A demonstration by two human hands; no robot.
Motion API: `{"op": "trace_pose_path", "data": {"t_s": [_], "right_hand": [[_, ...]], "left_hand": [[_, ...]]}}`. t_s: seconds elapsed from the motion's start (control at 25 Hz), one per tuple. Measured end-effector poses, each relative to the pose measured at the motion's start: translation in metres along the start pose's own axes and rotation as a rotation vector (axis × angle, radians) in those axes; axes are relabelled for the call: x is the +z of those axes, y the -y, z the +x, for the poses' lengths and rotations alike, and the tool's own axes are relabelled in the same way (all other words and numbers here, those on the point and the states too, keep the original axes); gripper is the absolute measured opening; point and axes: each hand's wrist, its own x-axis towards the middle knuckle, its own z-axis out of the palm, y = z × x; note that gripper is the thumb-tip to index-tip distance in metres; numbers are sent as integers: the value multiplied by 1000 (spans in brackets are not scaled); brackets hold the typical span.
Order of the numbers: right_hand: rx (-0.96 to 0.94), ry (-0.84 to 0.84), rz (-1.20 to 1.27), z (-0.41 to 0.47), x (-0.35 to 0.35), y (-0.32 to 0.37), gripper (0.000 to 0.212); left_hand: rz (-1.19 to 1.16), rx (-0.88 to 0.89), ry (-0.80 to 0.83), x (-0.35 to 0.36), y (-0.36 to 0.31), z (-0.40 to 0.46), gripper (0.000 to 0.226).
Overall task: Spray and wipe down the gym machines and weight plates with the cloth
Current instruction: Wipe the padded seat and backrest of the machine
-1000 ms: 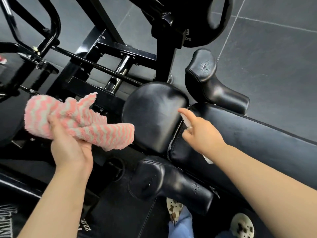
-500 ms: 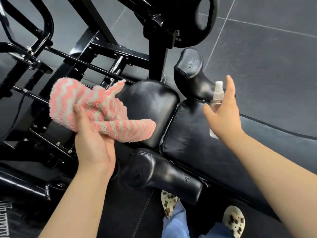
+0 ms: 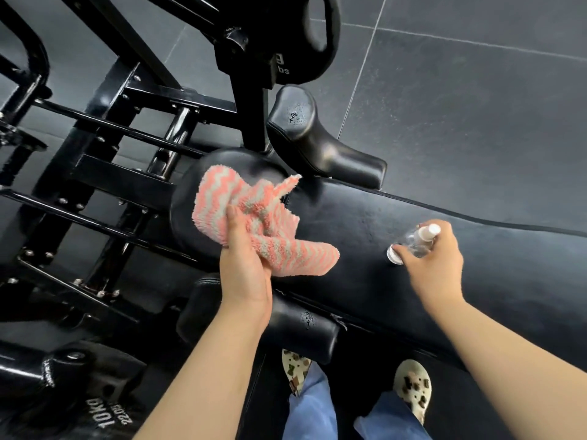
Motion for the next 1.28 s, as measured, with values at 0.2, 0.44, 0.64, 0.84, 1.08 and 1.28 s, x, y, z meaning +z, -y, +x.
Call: {"op": "trace_pose_path", "data": {"t_s": [0.2,0.44,0.64,0.84,1.08,1.28], "right_hand": [[-11,-88,31,9,-10,-2,45],[332,-43,44,-6,-4,-17,82],[263,195,23,-28,16,2,17],[291,821,335,-23,34,46,39],[137,782,309,-27,34,54,16],[121,853,346,-30,31,71,20]], "left_hand": [[47,-51,34,5,13,-3,34],[60,-121,64,9,23,-5,37],[22,-169,138,6,22,-12,42],[1,-193,184,-11,18,-21,47],[-19,-33,-119,-49,18,-43,35],[334,228,-416,-100,22,-83,33]]}}
